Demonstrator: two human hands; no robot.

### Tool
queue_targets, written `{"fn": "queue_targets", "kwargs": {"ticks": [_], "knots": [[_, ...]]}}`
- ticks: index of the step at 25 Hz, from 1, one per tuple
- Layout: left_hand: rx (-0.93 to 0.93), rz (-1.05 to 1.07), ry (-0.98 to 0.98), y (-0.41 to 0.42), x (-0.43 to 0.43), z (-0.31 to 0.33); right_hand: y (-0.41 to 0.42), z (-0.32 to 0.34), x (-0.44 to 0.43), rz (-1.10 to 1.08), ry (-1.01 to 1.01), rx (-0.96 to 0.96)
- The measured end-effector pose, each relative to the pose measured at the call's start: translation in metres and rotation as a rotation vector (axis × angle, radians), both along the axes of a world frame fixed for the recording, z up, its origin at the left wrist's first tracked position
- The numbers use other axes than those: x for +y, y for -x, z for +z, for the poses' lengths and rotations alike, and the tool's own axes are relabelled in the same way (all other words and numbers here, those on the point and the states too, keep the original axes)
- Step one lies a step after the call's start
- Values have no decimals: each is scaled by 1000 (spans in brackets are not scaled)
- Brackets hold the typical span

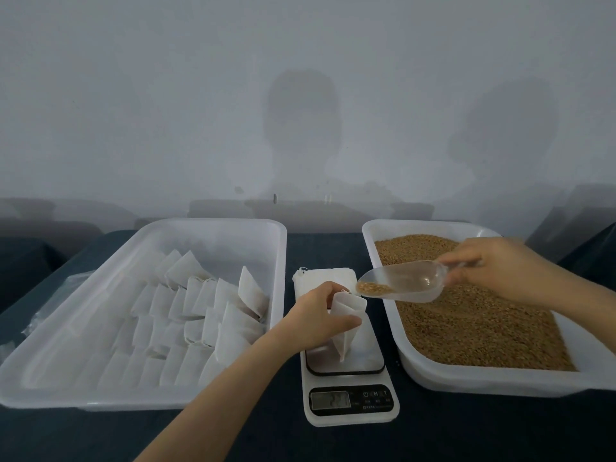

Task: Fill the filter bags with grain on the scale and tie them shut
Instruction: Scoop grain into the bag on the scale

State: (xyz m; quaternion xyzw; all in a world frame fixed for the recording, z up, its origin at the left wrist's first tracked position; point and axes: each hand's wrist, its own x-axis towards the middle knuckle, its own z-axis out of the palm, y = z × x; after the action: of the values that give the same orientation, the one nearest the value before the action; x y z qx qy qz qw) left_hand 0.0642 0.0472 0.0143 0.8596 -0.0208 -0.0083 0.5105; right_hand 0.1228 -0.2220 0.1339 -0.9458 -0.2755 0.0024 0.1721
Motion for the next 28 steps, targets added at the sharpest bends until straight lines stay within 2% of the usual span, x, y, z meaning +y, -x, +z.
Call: {"fn": "queue_targets", "kwargs": {"ticks": [6,10,20,22,26,28], "knots": [[-12,-26,0,2,0,2,-2,-6,16,31,89,-70],[-27,-26,17,1,1,1,-8,0,23,47,254,-250],[-36,-4,46,0,2,1,12,32,66,185,622,-537],[-32,-4,41,1,2,1,20,29,69,254,659,-696],[-34,0,38,0,2,0,29,19,64,481,462,-1135],[-34,-3,35,0,2,0,32,15,61,520,479,-1213]]}}
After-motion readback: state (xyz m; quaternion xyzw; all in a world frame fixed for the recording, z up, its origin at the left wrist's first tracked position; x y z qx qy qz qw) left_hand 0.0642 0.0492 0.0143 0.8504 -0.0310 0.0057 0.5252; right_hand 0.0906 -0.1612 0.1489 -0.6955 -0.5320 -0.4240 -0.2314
